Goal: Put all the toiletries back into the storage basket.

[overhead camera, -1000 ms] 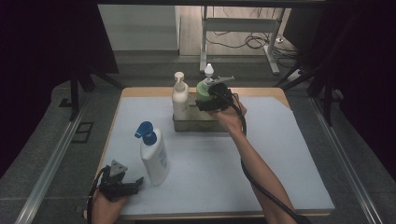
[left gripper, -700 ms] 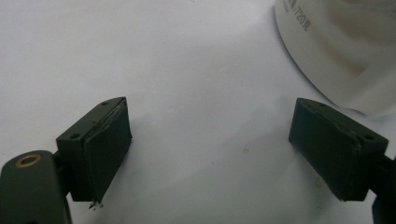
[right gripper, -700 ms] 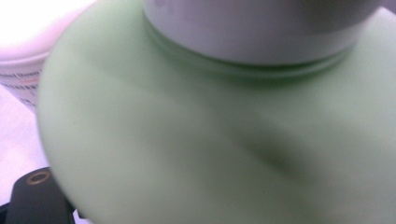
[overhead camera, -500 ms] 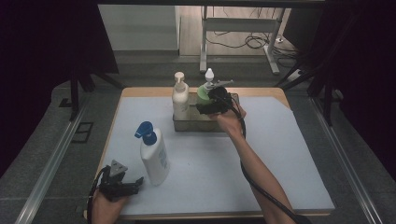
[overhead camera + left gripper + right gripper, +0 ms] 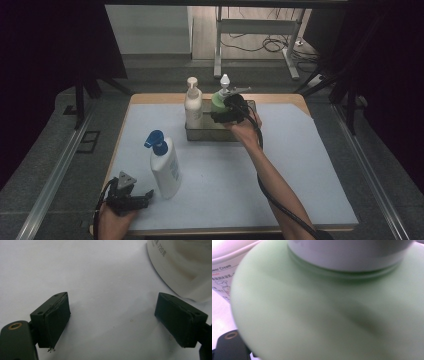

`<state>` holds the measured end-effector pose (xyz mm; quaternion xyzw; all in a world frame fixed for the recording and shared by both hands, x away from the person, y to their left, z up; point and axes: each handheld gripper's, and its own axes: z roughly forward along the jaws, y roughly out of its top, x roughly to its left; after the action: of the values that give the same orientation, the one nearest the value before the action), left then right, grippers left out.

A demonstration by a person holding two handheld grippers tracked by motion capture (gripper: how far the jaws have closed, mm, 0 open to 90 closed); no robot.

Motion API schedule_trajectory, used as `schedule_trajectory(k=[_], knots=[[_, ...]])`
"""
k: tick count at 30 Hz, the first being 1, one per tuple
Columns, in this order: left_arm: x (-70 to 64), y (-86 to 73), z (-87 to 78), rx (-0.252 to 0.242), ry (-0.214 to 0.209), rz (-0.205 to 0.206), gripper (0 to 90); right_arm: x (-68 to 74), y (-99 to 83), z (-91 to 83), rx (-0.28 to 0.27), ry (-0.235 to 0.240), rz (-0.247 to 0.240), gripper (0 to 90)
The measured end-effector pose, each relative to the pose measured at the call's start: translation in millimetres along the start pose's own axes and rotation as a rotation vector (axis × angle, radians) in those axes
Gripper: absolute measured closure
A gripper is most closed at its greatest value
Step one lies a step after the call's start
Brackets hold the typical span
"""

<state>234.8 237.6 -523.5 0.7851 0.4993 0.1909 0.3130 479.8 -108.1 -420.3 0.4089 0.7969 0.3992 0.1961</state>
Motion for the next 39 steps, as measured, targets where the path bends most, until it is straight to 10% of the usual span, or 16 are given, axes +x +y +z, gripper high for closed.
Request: schedule_trajectory(k=[39], knots=[[-0.2,0.0,0.0,0.000,0.002,0.001,12.9,-8.7,-23.4,-43.2,-0.033,-0.028,-0.032,17.1]])
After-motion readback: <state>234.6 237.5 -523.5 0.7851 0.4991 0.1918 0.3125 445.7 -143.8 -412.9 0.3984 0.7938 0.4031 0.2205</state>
